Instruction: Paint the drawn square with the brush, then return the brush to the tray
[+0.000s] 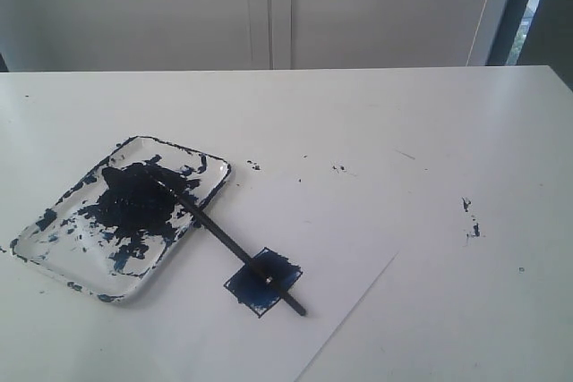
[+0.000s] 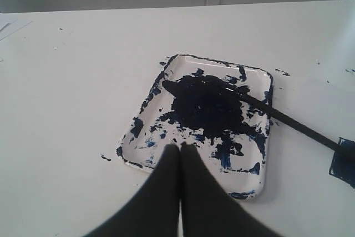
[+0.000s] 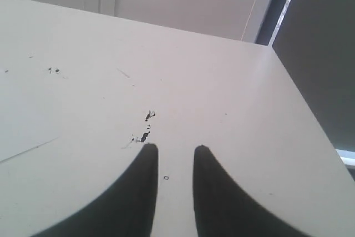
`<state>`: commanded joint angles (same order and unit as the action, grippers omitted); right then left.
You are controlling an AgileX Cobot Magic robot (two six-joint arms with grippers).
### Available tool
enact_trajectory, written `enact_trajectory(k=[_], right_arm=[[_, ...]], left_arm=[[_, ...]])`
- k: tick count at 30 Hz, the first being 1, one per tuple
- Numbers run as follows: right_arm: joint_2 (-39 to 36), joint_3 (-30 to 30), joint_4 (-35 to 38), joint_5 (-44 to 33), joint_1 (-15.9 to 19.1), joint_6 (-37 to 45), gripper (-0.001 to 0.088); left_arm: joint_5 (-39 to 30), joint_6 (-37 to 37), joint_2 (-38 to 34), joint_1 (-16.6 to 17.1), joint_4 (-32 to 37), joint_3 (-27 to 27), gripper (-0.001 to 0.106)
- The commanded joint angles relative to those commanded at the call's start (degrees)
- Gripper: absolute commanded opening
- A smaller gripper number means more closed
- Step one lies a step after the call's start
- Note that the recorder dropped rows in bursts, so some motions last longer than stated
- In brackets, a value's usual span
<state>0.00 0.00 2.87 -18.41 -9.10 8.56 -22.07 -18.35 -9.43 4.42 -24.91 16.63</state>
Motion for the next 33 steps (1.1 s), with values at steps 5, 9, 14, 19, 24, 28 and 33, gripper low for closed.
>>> enact_trajectory(k=[5, 9, 14, 19, 24, 28, 33], right_arm=[[0.0, 0.0, 0.5, -0.9, 0.0, 0.1, 0.023], [0.0, 0.0, 0.5, -0.8, 0.0, 0.3, 0.023], [0.0, 0.0, 0.5, -0.8, 0.0, 0.3, 0.023], [0.0, 0.0, 0.5, -0.8, 0.0, 0.3, 0.023], [0.0, 0.0, 0.5, -0.8, 0.0, 0.3, 0.023], [0.0, 0.0, 0.5, -0.8, 0.0, 0.3, 0.023], [0.0, 0.0, 0.5, -0.8, 0.0, 0.3, 0.023]], left_arm=[[0.0, 0.0, 0.0, 0.0, 0.0, 0.0, 0.0], [0.0, 0.0, 0.0, 0.0, 0.0, 0.0, 0.0], [0.0, 0.0, 0.0, 0.0, 0.0, 0.0, 0.0], [0.0, 0.0, 0.0, 0.0, 0.0, 0.0, 0.0], [0.0, 0.0, 0.0, 0.0, 0.0, 0.0, 0.0], [0.0, -1.3, 0.0, 0.0, 0.5, 0.0, 0.0], [-1.5, -0.6, 0.1, 0.0, 1.8, -0.9, 0.0]])
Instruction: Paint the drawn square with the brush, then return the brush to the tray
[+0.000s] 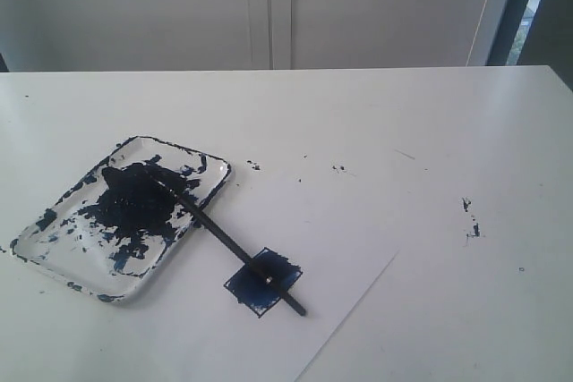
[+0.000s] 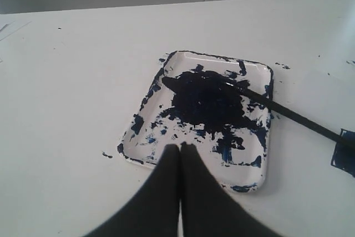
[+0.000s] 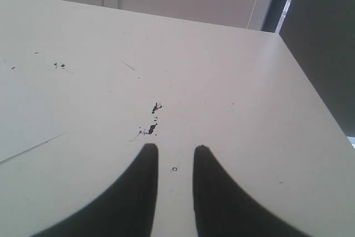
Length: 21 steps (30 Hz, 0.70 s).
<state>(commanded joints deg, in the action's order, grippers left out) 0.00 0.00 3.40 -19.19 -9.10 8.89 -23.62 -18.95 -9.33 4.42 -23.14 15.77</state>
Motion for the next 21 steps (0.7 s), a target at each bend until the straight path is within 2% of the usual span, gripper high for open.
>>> enact_trajectory(k=[3, 7, 12, 19, 21], right_arm=[[0.0, 0.0, 0.0, 0.0, 0.0, 0.0, 0.023], [0.0, 0.0, 0.0, 0.0, 0.0, 0.0, 0.023], [0.0, 0.0, 0.0, 0.0, 0.0, 0.0, 0.023], [0.0, 0.0, 0.0, 0.0, 0.0, 0.0, 0.023], [0.0, 0.0, 0.0, 0.0, 0.0, 0.0, 0.023]], left_arm=[[5.5, 7.7, 0.9, 0.0, 4.1, -3.4, 0.0], [15.5, 23.1, 5.4, 0.0, 16.1, -10.7, 0.0], [16.4, 36.8, 8.2, 0.0, 29.7, -15.1, 0.0], [16.0, 38.5, 9.3, -1.2, 35.6, -15.8, 0.0], [12.3, 38.7, 9.3, -1.4, 35.2, -15.8, 0.0]])
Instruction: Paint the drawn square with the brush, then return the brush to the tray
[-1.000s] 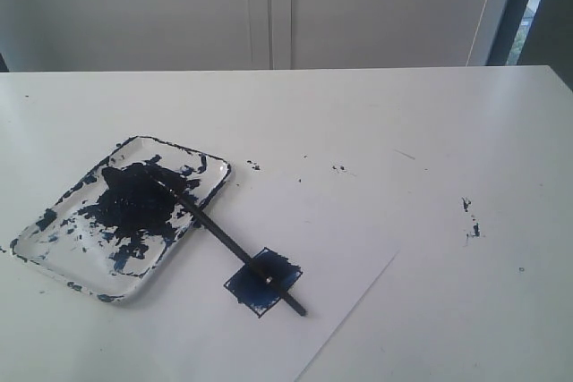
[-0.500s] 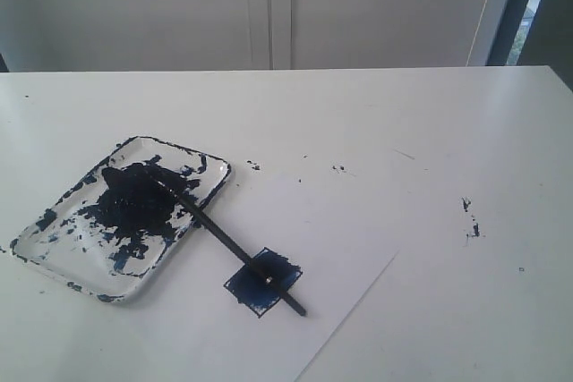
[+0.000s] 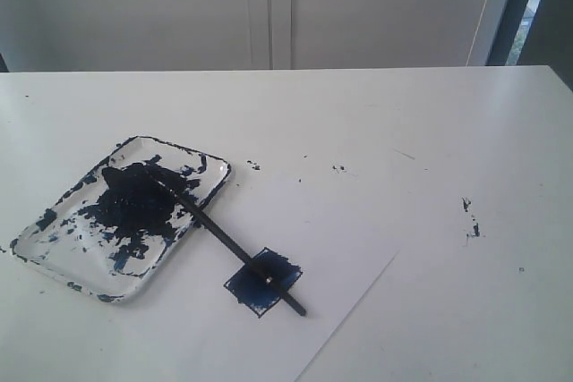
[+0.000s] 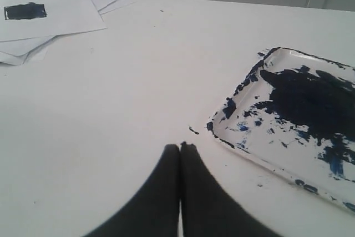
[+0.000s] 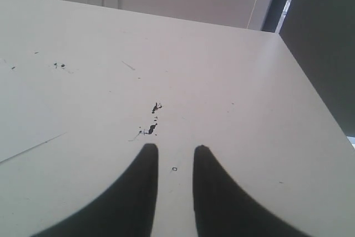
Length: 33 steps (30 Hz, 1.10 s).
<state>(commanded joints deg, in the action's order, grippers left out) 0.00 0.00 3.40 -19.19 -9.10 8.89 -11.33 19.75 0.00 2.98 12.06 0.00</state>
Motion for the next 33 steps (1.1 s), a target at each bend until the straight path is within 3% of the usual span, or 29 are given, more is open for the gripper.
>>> enact_trajectory(k=[7, 33], right_arm=[[0.0, 0.0, 0.0, 0.0, 0.0, 0.0, 0.023], [0.0, 0.0, 0.0, -0.1, 0.0, 0.0, 0.023]], left_arm=[[-3.5, -0.1, 0.0, -0.2, -1.6, 0.0, 0.0], [-3.1, -0.2, 0.0, -0.2, -2.2, 0.0, 0.0]])
